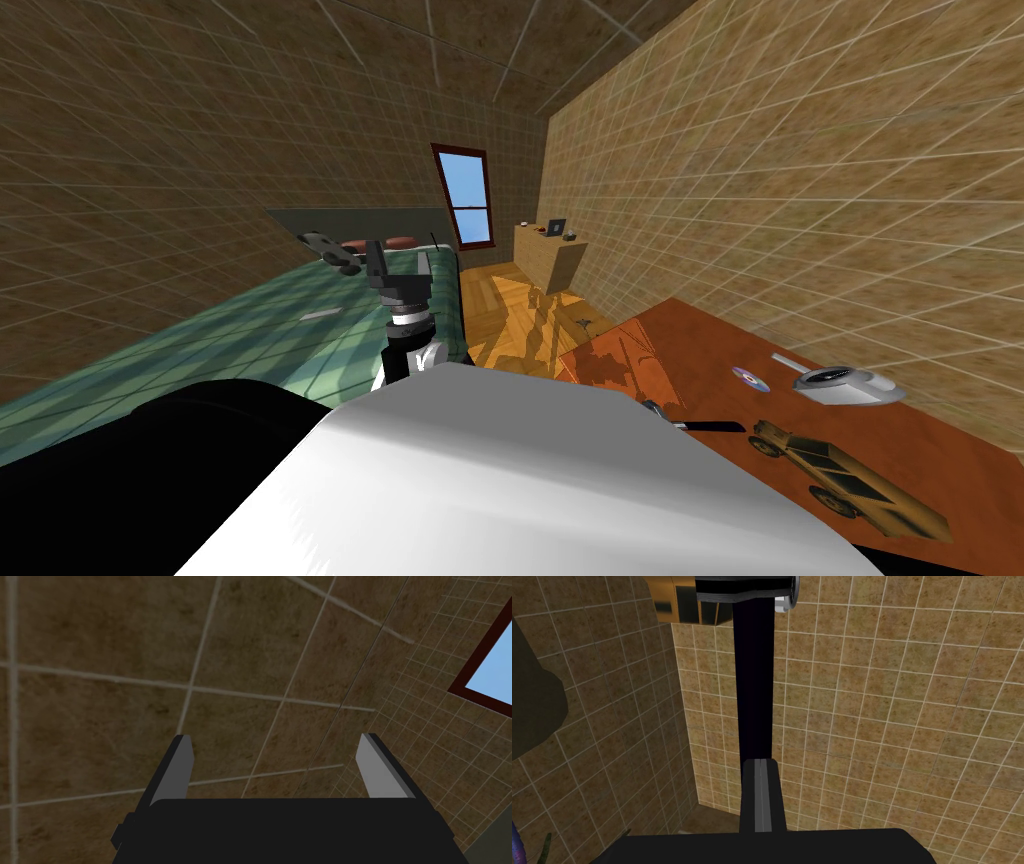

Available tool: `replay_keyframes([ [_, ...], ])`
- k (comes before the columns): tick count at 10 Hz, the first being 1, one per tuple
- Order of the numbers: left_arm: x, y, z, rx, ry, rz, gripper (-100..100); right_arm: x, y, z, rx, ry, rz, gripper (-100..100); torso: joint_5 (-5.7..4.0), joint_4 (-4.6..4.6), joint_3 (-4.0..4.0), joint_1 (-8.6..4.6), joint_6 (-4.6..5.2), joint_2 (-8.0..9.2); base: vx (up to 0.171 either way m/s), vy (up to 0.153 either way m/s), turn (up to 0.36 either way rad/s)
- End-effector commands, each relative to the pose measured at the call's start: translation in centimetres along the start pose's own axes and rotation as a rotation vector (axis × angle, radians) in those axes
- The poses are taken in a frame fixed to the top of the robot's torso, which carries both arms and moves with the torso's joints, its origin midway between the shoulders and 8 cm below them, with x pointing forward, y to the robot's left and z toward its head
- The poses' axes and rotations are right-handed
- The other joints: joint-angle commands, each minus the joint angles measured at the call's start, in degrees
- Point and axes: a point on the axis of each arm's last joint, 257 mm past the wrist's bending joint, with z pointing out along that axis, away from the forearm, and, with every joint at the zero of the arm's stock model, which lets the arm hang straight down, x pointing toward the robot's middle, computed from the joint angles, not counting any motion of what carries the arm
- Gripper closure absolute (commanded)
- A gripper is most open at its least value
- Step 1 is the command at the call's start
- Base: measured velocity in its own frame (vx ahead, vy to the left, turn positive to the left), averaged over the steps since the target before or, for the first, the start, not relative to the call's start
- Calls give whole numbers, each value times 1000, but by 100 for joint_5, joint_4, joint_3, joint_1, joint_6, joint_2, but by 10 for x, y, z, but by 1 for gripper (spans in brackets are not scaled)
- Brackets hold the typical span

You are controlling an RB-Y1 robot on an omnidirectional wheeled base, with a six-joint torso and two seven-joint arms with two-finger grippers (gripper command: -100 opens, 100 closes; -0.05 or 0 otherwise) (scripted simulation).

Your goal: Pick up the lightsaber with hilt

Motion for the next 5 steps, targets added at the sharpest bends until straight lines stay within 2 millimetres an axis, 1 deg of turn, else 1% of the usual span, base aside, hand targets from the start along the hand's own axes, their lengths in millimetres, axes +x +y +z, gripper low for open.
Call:
replay_keyframes([
  [1, 0, 0, 0, 0, 0, 0, 0, 0, 0, 0, 0, 0, 0, 0, 0, 0, 0, 0, 0, 0, 0, 0, 0],
  [2, 0, 0, 0, 0, 0, 0, 0, 4, 1, -9, -37, -2, -11, -100, 0, 0, 0, 0, 0, 0, -78, -42, 155],
  [4, 0, 0, 0, 0, 0, 0, 0, 11, 4, -19, -79, 6, -23, -100, -5, 9, 26, -24, 0, 47, -145, -70, 143],
  [5, 0, 0, 0, 0, 0, 0, 0, 17, 7, -28, -118, 15, -35, -100, -5, 11, 31, -24, 0, 54, -189, -45, 229],
])
